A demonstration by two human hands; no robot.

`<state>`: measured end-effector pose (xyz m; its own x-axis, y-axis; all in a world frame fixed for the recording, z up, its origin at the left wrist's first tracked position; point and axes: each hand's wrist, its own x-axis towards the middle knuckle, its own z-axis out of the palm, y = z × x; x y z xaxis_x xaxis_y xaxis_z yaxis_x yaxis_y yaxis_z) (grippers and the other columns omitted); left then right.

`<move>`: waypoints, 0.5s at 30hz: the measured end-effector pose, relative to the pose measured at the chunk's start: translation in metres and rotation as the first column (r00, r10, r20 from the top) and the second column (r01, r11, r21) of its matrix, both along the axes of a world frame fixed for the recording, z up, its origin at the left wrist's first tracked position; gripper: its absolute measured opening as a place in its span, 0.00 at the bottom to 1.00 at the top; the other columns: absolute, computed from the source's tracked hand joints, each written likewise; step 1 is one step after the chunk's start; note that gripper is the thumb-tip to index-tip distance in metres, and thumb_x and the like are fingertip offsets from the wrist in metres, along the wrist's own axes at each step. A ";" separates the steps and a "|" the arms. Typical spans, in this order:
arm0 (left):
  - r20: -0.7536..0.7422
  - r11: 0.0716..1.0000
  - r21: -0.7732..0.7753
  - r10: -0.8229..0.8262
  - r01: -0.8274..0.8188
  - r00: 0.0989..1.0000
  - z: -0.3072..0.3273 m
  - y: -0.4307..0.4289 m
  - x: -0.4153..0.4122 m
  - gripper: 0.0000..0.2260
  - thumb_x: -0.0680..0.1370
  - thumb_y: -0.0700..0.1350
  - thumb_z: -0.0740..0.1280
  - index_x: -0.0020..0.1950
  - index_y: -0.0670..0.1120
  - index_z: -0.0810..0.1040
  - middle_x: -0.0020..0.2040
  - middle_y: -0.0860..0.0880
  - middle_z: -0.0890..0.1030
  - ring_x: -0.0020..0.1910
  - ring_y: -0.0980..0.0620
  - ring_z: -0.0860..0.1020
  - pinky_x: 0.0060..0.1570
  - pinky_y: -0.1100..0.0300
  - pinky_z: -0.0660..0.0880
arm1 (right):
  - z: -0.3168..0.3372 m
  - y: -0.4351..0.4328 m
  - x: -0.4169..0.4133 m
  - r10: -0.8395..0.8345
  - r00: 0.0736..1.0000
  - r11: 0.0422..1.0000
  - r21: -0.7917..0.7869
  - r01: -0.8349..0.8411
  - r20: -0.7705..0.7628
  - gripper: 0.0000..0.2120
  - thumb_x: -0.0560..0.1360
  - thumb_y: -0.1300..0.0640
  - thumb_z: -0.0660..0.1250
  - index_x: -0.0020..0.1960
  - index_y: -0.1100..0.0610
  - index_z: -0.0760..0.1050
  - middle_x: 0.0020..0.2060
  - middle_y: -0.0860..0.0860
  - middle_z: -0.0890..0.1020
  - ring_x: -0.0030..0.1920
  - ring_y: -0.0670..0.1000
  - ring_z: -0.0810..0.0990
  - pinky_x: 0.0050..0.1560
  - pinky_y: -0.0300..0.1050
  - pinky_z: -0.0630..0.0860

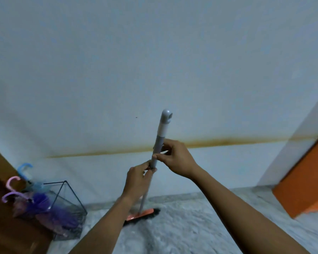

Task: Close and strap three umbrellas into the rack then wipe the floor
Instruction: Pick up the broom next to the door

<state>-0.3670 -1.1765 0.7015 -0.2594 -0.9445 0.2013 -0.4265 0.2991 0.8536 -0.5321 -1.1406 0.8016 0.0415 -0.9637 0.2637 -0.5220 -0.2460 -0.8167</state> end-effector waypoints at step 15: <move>0.015 0.944 0.239 -0.239 0.229 0.971 -0.017 -0.152 -0.128 0.08 0.78 0.44 0.70 0.40 0.45 0.83 0.37 0.55 0.81 0.38 0.60 0.75 0.45 0.54 0.77 | -0.026 -0.156 -0.142 0.006 1.000 0.989 0.146 -0.007 0.008 0.10 0.72 0.56 0.77 0.53 0.56 0.85 0.41 0.50 0.87 0.40 0.49 0.86 0.46 0.50 0.85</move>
